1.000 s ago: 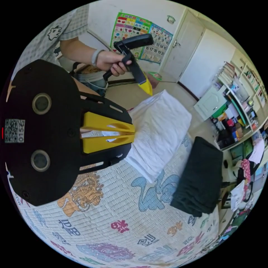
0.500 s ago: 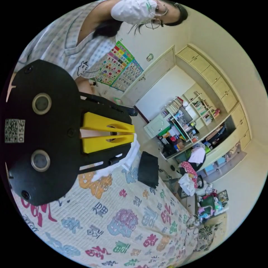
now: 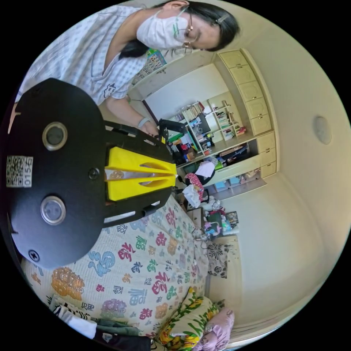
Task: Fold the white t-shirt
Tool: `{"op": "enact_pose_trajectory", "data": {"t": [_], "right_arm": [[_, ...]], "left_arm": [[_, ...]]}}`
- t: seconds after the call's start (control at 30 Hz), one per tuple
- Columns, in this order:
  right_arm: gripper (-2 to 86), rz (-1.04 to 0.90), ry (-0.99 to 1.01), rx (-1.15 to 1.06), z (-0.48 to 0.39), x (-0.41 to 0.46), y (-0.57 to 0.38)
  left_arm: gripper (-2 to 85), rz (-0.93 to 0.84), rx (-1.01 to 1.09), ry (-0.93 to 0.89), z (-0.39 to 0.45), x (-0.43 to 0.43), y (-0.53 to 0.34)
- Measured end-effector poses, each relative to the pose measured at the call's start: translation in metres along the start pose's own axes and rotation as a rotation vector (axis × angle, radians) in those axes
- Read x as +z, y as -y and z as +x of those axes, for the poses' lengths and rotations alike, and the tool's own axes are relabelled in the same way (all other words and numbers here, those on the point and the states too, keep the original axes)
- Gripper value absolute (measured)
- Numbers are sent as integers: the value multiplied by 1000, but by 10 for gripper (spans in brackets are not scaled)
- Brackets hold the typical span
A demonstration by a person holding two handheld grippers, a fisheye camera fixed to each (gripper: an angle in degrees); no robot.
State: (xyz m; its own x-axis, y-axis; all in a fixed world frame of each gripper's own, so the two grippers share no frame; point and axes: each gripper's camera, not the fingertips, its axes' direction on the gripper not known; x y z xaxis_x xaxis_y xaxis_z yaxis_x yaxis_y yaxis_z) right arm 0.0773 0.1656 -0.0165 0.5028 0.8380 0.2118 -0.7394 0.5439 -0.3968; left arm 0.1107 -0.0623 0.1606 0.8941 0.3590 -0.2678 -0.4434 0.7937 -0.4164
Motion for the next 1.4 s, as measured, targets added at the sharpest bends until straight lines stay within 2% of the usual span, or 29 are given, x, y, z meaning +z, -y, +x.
{"op": "enact_pose_trajectory", "data": {"t": [0.17,0.33,0.47,0.57,0.63,0.73,0.8,1.0,1.17,1.2,1.3,1.4], "right_arm": [[-9,26,26,-9,5,-28,3],[-9,97,-14,30,33,-55,12],[-10,143,-92,57,72,-61,41],[-10,5,-167,93,119,-18,69],[-9,-141,-218,134,156,25,74],[-7,-343,-180,214,208,88,50],[-2,-406,-202,287,240,112,14],[43,-622,-94,448,296,157,-84],[45,-712,-62,522,324,197,-108],[21,-718,-63,542,332,206,-107],[6,-633,-82,601,353,204,-92],[1,-510,-127,592,371,182,-70]], "left_arm": [[8,-31,90,0,14,15,21],[6,-8,109,-227,6,34,50],[9,-81,35,-221,-20,71,70],[15,-140,-128,-207,-61,121,68],[26,-239,-304,-42,-101,167,51],[50,-344,-537,4,-136,202,15],[61,-330,-561,-12,-133,206,-1],[101,-352,-437,10,-82,241,1],[86,-563,-405,178,-80,313,27],[67,-608,-406,153,-83,320,31],[27,-537,-358,83,-85,291,47],[14,-498,-381,139,-97,242,51]]}}
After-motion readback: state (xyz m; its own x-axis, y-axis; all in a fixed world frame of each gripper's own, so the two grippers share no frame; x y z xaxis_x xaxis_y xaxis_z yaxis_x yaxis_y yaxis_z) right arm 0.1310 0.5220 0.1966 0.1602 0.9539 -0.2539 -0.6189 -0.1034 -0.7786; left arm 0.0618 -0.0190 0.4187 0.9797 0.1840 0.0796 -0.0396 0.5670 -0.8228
